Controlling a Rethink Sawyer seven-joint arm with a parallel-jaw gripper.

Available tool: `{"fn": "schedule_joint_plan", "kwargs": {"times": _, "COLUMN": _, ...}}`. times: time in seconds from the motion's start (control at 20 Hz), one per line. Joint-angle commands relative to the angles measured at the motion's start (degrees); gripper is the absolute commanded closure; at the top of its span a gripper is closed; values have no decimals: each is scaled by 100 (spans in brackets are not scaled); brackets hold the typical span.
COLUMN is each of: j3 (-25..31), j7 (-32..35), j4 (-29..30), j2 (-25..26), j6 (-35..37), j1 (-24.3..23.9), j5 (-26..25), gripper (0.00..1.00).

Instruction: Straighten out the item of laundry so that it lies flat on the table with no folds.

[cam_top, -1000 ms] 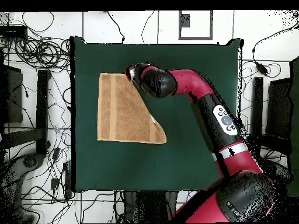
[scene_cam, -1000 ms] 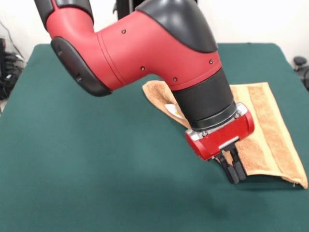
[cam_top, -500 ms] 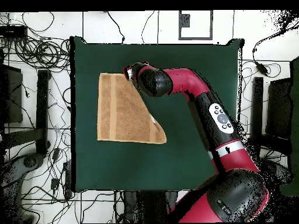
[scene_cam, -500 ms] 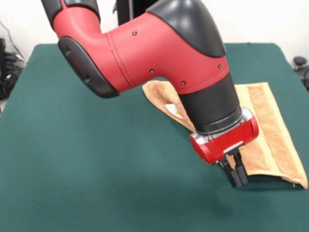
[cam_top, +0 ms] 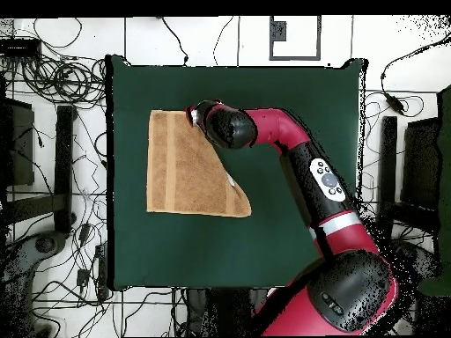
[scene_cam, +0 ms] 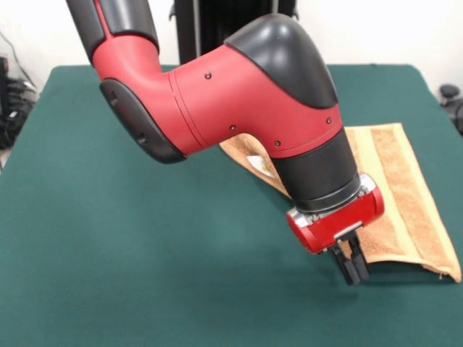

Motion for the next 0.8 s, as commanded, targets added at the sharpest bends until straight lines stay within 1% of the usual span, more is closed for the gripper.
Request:
{"fn": "schedule_joint_plan", "kwargs": {"times": 0.05, "j3": -483, "j7": -297, "j4": -305, "j2": 275, "j6": -182, "j1": 294, "j5": -110, "gripper": 0}}
{"fn": "schedule_joint_plan", "kwargs": {"times": 0.3, "j3": -527, "j7": -182, "j4": -139, "j2": 209, "j6": -246, "j1": 245, "j5": -108, "gripper": 0}}
{"fn": "schedule_joint_plan", "kwargs": {"times": 0.6, "j3": -401, "j7": -386, "j4": -128, "j2": 337, "j6": -293, "j1": 144, "j5": -41, "gripper": 0}}
{"fn": "schedule_joint_plan", "kwargs": {"times": 0.75, "j3": -450, "j7": -209, "j4": -42, "j2": 348, "j6": -425, "j1": 116, "j5": -35, "gripper": 0}}
{"fn": "schedule_joint_plan", "kwargs": {"times": 0.8, "j3": -462, "j7": -201, "j4": -22, "j2": 411, "j6": -308, "j1": 99, "j5": 50, "gripper": 0}}
